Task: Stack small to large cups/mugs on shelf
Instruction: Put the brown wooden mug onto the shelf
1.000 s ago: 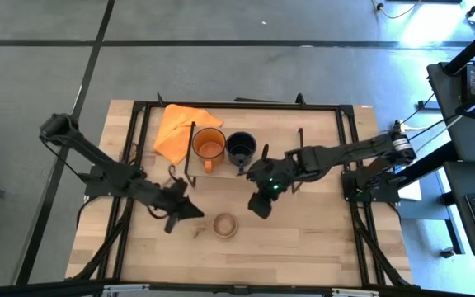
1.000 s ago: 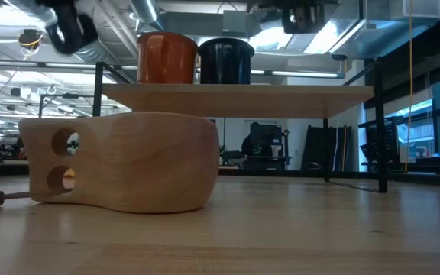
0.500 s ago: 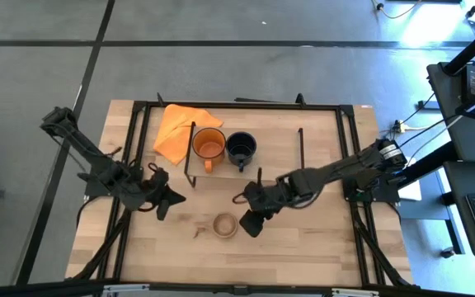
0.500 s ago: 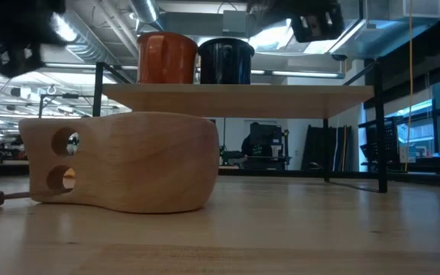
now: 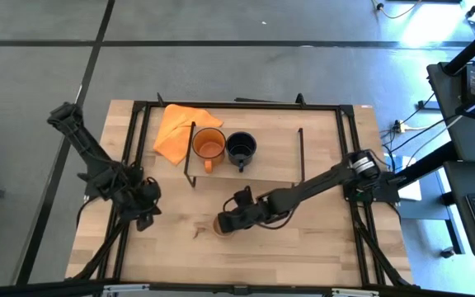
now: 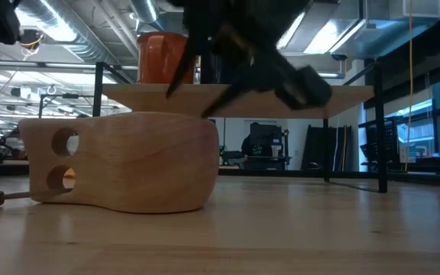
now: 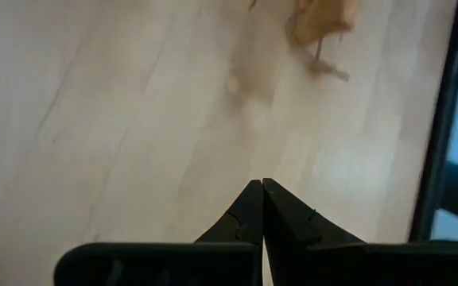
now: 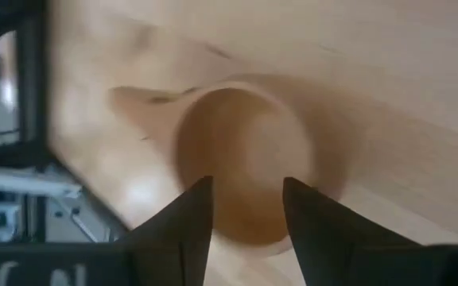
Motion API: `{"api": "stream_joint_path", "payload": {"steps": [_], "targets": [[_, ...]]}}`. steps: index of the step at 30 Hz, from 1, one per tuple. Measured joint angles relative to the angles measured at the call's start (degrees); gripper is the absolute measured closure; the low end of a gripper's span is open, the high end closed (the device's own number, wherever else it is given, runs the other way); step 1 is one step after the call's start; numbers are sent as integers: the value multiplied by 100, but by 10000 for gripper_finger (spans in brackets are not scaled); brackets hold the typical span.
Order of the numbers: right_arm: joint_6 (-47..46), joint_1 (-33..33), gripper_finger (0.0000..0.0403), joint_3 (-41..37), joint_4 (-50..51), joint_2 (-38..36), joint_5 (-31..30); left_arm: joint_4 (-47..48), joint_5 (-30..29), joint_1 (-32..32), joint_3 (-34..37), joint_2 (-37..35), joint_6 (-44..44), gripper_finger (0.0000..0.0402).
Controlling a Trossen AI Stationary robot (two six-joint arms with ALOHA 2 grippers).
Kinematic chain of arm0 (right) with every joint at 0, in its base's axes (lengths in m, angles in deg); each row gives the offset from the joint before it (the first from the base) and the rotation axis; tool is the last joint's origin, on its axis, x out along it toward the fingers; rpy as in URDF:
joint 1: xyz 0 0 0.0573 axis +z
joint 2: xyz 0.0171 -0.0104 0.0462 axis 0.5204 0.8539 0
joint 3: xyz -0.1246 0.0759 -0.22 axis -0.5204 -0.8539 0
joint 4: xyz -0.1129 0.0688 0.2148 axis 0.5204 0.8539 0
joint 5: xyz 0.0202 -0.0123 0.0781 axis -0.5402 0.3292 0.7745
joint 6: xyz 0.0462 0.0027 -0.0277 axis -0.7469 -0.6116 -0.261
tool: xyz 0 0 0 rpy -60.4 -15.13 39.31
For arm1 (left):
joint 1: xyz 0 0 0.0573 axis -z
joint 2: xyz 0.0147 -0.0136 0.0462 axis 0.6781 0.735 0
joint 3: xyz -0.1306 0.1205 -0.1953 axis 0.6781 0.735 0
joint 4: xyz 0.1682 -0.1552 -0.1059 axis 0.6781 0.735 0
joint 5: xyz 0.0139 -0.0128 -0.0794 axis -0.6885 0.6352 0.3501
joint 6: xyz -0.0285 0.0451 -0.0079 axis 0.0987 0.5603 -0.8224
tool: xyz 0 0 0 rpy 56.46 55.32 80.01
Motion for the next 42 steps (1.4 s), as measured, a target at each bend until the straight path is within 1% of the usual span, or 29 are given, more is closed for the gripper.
{"api": "stream_joint_path", "payload": {"steps": [3,6,9,12,16,19,22,27,30,38,42], "targets": [[-224,10,249,-2,-63,96,-44,65,7,163,0,0,153,402],[-241,17,249,62,-63,75,-381,205,16,305,0,-11,194,402],[-101,5,249,372,155,61,-599,285,16,439,0,-63,280,402],[44,-38,249,860,1028,65,-498,352,-1,511,0,-93,307,402],[37,-48,249,1540,2978,88,-229,533,-4,523,0,-111,305,402],[37,-45,249,2045,3744,90,-140,610,-4,520,0,-111,305,402],[41,-50,249,2393,3775,187,-110,610,-5,520,0,-111,303,402],[64,-52,260,2862,3890,864,88,608,-6,520,0,-114,279,402],[72,-12,270,3039,3909,1136,107,605,19,520,0,-114,248,401],[26,38,275,3099,3978,1369,112,604,51,567,0,-114,168,402],[-217,97,275,3097,3934,1558,165,606,57,683,0,-112,163,401]]}}
